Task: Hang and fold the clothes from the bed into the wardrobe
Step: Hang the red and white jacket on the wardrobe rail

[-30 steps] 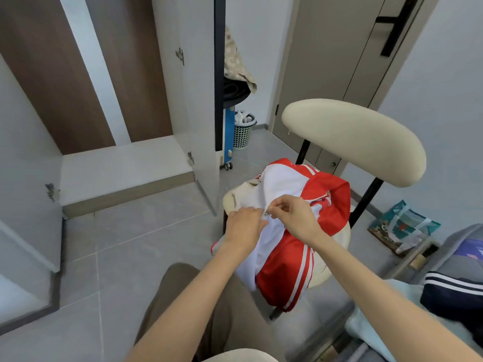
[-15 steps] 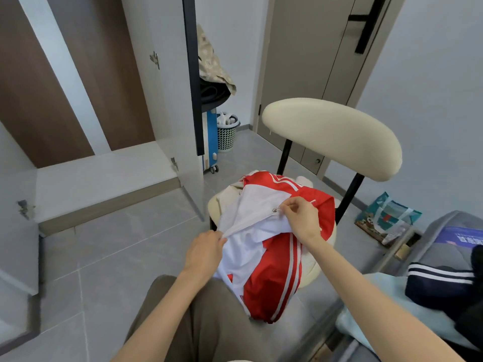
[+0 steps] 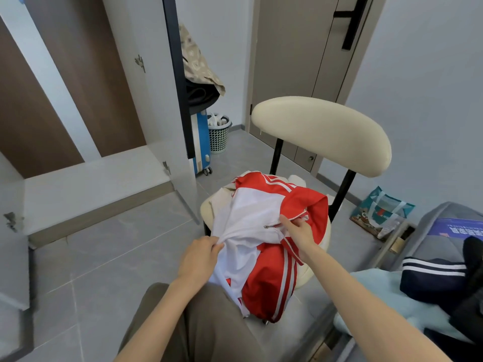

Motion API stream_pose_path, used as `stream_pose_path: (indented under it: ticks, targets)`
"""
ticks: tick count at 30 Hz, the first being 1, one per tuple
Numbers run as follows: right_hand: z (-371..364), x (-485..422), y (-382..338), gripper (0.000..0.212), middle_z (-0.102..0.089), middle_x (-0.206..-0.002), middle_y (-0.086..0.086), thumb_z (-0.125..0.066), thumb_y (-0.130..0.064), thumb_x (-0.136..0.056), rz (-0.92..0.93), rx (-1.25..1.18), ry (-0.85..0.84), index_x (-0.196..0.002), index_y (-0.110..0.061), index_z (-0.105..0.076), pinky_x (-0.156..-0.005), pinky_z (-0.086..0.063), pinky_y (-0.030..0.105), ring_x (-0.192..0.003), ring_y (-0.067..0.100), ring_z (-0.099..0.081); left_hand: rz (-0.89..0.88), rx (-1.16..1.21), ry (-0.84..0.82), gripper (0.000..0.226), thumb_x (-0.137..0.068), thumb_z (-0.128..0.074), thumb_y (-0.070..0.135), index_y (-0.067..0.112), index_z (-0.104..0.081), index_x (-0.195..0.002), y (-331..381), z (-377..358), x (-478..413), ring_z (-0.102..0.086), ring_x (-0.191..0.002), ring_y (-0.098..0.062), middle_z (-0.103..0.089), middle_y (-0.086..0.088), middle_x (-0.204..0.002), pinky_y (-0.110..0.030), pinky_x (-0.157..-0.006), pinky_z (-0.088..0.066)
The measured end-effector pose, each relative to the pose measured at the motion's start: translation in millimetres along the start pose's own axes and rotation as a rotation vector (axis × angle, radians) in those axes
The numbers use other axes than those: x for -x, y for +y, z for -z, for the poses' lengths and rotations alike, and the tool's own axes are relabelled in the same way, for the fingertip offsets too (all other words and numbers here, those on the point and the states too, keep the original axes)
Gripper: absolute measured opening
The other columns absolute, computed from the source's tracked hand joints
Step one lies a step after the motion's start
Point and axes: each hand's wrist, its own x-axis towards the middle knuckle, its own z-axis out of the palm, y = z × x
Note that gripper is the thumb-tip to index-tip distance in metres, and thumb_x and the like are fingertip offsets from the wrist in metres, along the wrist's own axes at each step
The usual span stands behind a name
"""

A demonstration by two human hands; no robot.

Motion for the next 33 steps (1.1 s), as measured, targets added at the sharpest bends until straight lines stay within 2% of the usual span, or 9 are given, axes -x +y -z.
stream_pose_path:
  ticks: [5, 8, 12, 17, 21, 25, 27, 30, 33]
  targets:
    - [0, -7, -26, 0.033, -0.061, -0.128, 0.014, -0.057, -0.020, -0.096, 0.044, -0.105, 0.025, -0.125, -0.003, -0.058, -0.101, -0.045, 0.038, -0.113, 0.026, -0.058, -0.013, 0.008, -0.030, 0.029, -0.099, -0.048, 0.028, 0.007, -0.067, -0.095, -3, 1, 4, -0.060, -0.087, -0.024, -0.067, -0.006, -0.093, -0.041, -0.079, -0.048]
    - [-2, 4, -56, 0.026, -0.066, -0.109, 0.022, -0.054, -0.019, -0.099, 0.164, -0.177, -0.043, -0.109, 0.004, -0.057, -0.094, -0.050, 0.045, -0.101, 0.032, -0.064, -0.005, 0.028, -0.036, 0.031, -0.099, -0.048, 0.029, 0.006, -0.067, -0.091, -4, 2, 7, -0.061, -0.081, -0.023, -0.068, -0.008, -0.087, -0.040, -0.076, -0.049]
    - [-3, 38, -119, 0.019, -0.069, -0.086, 0.000, -0.051, -0.023, -0.100, 0.349, -0.272, -0.285, -0.101, -0.007, -0.061, -0.066, -0.051, 0.019, -0.078, 0.010, -0.065, 0.003, 0.054, -0.037, 0.032, -0.098, -0.050, 0.028, 0.003, -0.063, -0.083, 1, 7, 10, -0.060, -0.076, -0.027, -0.065, -0.012, -0.078, -0.036, -0.064, -0.043]
    - [-11, 83, -179, 0.019, -0.069, -0.106, 0.006, -0.055, -0.028, -0.098, 0.502, -0.212, -0.465, -0.098, -0.013, -0.068, -0.098, -0.048, 0.032, -0.104, 0.019, -0.064, 0.045, 0.098, 0.079, 0.020, -0.097, -0.050, 0.023, 0.009, -0.059, -0.085, 11, 31, 11, -0.056, -0.077, -0.024, -0.059, -0.005, -0.079, -0.031, -0.062, -0.036]
    - [-33, 116, -219, 0.024, -0.069, -0.098, 0.002, -0.054, -0.024, -0.098, 0.649, -0.191, -0.585, -0.103, -0.005, -0.066, -0.090, -0.050, 0.021, -0.095, 0.009, -0.065, 0.058, 0.172, 0.149, 0.019, -0.098, -0.047, 0.019, 0.017, -0.048, -0.079, 11, 67, 9, -0.050, -0.072, -0.013, -0.053, 0.000, -0.083, -0.024, -0.056, -0.034]
    - [-62, 143, -253, 0.028, -0.059, -0.065, -0.023, -0.056, -0.019, -0.097, 0.766, -0.128, -0.656, -0.070, -0.020, -0.058, -0.067, -0.041, 0.002, -0.067, -0.011, -0.056, 0.014, 0.278, 0.165, 0.005, -0.094, -0.054, 0.018, 0.013, -0.054, -0.093, 2, 103, 5, -0.054, -0.091, -0.019, -0.057, -0.003, -0.097, -0.018, -0.068, -0.038]
    - [-82, 149, -267, 0.036, -0.056, -0.062, -0.024, -0.055, -0.018, -0.098, 0.822, -0.089, -0.705, -0.062, -0.026, -0.055, -0.066, -0.040, 0.002, -0.064, -0.011, -0.053, -0.032, 0.345, 0.181, 0.027, -0.090, -0.063, 0.020, 0.017, -0.052, -0.114, -4, 123, 3, -0.052, -0.105, -0.015, -0.054, 0.002, -0.110, -0.013, -0.082, -0.039]
    - [-116, 145, -283, 0.030, -0.059, -0.072, -0.019, -0.054, -0.019, -0.099, 0.903, -0.037, -0.787, -0.069, -0.017, -0.059, -0.074, -0.043, 0.006, -0.074, -0.006, -0.056, -0.051, 0.431, 0.317, 0.080, -0.074, -0.079, 0.036, 0.025, -0.031, -0.137, -11, 158, -9, -0.040, -0.123, -0.007, -0.037, 0.009, -0.133, -0.025, -0.105, -0.036]
    - [-154, 129, -300, 0.032, -0.060, -0.077, -0.008, -0.053, -0.021, -0.099, 0.942, -0.025, -0.831, -0.072, -0.005, -0.061, -0.080, -0.044, 0.014, -0.079, 0.001, -0.057, -0.084, 0.455, 0.468, 0.116, -0.053, -0.084, 0.060, 0.040, -0.011, -0.142, -20, 200, -36, -0.023, -0.134, -0.004, -0.014, 0.026, -0.137, -0.029, -0.108, -0.028]
